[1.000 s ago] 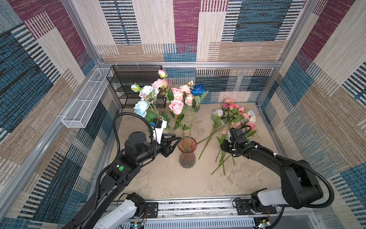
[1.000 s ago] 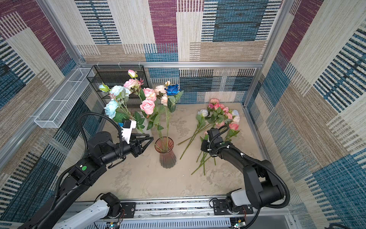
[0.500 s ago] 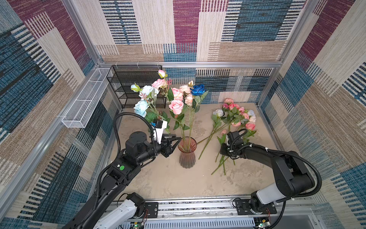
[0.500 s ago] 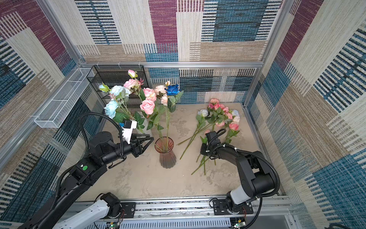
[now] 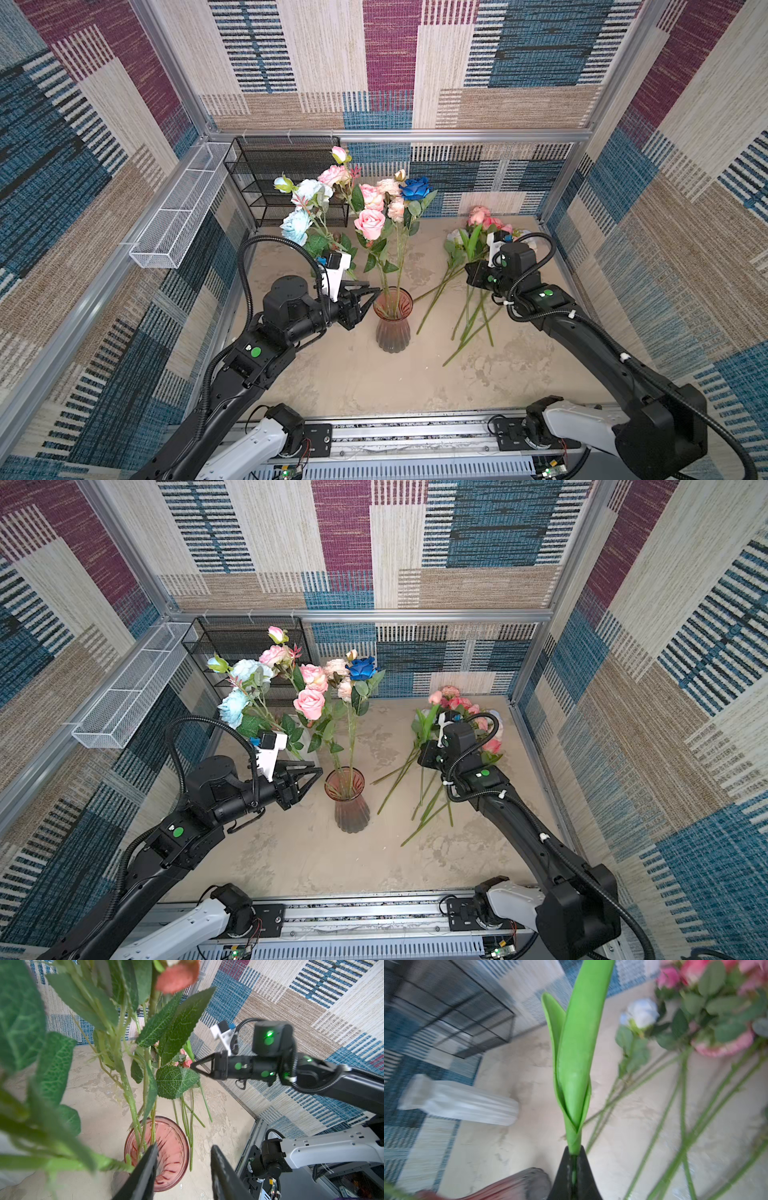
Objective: Arrange the flowers into the vase
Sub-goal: 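Lift the pink tulip and lower its stem into the pink glass vase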
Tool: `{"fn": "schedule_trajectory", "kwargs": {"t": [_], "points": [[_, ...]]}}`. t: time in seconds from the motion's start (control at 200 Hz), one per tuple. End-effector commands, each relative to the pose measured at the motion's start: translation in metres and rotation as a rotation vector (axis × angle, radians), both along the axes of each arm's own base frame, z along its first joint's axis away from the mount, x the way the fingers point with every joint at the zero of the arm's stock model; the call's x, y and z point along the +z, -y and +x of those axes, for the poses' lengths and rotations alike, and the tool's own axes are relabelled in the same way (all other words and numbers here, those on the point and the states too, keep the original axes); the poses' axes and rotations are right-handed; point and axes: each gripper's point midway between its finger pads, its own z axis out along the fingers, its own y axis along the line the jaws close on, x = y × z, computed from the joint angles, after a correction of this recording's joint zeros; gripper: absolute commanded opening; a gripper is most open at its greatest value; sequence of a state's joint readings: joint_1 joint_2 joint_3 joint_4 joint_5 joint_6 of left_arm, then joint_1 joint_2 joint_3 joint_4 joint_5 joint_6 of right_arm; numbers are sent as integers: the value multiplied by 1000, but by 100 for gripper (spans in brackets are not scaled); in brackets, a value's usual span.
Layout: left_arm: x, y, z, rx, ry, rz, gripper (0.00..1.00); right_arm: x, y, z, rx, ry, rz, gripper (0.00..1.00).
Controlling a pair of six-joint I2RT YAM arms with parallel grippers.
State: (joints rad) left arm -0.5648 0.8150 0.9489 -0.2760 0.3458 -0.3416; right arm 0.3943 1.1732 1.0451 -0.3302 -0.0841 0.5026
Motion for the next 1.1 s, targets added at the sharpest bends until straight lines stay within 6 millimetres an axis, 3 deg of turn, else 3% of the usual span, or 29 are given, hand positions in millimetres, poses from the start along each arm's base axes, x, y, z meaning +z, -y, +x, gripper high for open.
{"fn": "schedule_trajectory", "kwargs": {"t": [0.0,0.08,0.145,0.23,0.305,0.391,0.561,0.846,1.032,1.097], "points": [[10,0,0,0,24,-18,44,90,-27,-5,46,236,36,0],[10,0,1,3,22,-14,44,157,-54,-19,117,424,101,0],[11,0,1,4,23,-14,44,195,-71,-29,162,547,159,0],[11,0,2,6,21,-15,44,221,-86,-41,201,687,233,0],[11,1,2,5,17,-13,44,227,-95,-51,221,778,283,0],[12,1,2,4,17,-13,44,218,-103,-61,238,843,317,0],[9,2,5,5,11,-9,44,181,-119,-79,280,894,345,0],[8,4,7,2,6,-11,43,124,-140,-71,320,772,315,0],[6,4,7,3,3,-7,43,81,-160,-78,409,655,283,0],[6,4,7,3,3,-6,44,65,-165,-81,437,604,263,5]]}}
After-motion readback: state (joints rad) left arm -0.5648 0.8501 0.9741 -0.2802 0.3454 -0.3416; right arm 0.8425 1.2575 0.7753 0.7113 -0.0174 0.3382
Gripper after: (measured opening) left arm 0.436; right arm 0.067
